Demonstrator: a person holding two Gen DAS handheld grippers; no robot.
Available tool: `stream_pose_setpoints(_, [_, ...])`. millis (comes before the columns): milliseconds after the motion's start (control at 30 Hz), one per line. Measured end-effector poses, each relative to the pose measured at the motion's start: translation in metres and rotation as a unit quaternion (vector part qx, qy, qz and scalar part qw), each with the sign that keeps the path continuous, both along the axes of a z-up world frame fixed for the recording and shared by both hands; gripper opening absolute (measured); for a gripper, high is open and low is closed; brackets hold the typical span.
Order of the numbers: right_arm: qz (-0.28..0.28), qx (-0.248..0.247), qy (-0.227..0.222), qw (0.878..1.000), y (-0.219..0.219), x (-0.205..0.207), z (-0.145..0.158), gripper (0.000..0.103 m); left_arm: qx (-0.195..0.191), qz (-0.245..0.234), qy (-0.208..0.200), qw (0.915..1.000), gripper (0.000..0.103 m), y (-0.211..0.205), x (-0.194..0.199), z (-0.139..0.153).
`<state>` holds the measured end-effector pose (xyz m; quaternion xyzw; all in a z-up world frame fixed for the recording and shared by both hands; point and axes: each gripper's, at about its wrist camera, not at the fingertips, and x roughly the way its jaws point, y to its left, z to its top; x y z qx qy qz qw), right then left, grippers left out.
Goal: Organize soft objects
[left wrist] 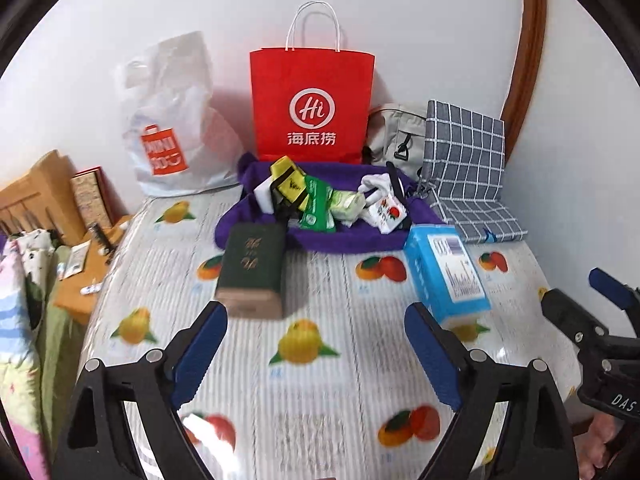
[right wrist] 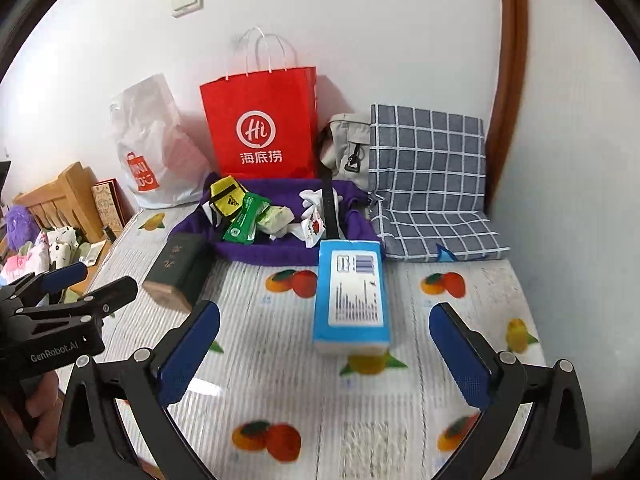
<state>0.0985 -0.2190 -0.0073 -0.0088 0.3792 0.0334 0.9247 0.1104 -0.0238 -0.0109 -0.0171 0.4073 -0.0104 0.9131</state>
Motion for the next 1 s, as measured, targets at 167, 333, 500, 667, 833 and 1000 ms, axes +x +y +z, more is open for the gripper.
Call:
stream_pose_setpoints(167, [0.001,0.017,-0.008,1.000,-0.004,-0.037,0.007,0.103,0.003,-0.001,-0.018,0.9998,0.090,-0.002,-0.039,0.010])
stream_pose_setpoints(333, [0.006,0.005,-0.025,1.000,0.003,-0.067,0.018,0.103,0.004,0.001,-0.038,0.9993,0.090,-0.002,-0.067,0.022])
stream_pose_setpoints(500, [0.007,0.006,-0.032,0.999,0.007,-0.085,0.023,0.103,-0.004,0.003,-0.051,0.9987,0.094,0.001,-0.084,0.032])
stream_pose_setpoints(667, [-0.001,0.006,-0.035,0.999,0.007,-0.097,0.027,0.103,-0.006,0.004,-0.056,0.9984,0.095,0.001,-0.095,0.039])
stream_pose_setpoints(833, [0.001,0.012,-0.042,0.999,0.006,-0.109,0.033,0.103,-0.018,-0.003,-0.061,0.9980,0.098,0.002,-0.104,0.043])
stream_pose_setpoints(1000, [-0.001,0.011,-0.044,0.999,0.007,-0.114,0.035,0.103,-0.011,-0.005,-0.062,0.9980,0.098,-0.001,-0.106,0.043])
